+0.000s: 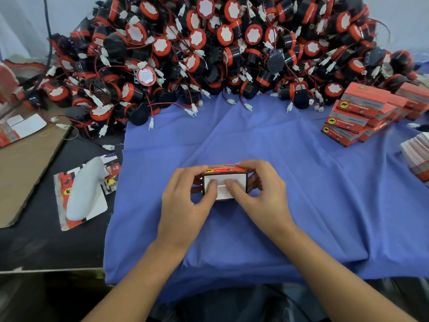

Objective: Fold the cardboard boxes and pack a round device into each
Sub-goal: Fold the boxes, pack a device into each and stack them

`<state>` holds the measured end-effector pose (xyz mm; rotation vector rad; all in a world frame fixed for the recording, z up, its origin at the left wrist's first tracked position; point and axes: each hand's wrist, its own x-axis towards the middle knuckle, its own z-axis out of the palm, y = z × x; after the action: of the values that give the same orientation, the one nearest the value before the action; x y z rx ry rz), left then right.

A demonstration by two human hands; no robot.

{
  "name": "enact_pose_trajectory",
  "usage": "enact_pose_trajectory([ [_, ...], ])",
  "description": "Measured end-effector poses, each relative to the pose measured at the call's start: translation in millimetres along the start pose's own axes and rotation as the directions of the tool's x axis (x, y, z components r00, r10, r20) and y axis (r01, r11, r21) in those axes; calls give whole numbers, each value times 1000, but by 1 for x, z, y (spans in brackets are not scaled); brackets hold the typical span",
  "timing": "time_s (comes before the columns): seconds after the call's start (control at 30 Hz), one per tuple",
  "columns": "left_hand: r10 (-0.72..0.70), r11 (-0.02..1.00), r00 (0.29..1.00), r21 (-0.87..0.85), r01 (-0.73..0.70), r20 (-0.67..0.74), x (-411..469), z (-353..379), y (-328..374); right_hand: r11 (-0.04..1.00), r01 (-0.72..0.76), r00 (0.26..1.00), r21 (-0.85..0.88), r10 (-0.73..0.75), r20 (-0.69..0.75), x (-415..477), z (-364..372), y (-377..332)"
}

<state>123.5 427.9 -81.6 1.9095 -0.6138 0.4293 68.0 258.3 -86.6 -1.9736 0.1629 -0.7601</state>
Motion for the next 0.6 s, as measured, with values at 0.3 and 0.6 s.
enact_pose_trajectory([
  [0.3,-16,988,996,-152,28,82,4,-1,-5,994,-30,1000,104,29,2,3,-2,-3],
  [0.6,-15,951,992,-305,53,127,4,0,-9,979,-75,997,191,68,42,4,-2,0],
])
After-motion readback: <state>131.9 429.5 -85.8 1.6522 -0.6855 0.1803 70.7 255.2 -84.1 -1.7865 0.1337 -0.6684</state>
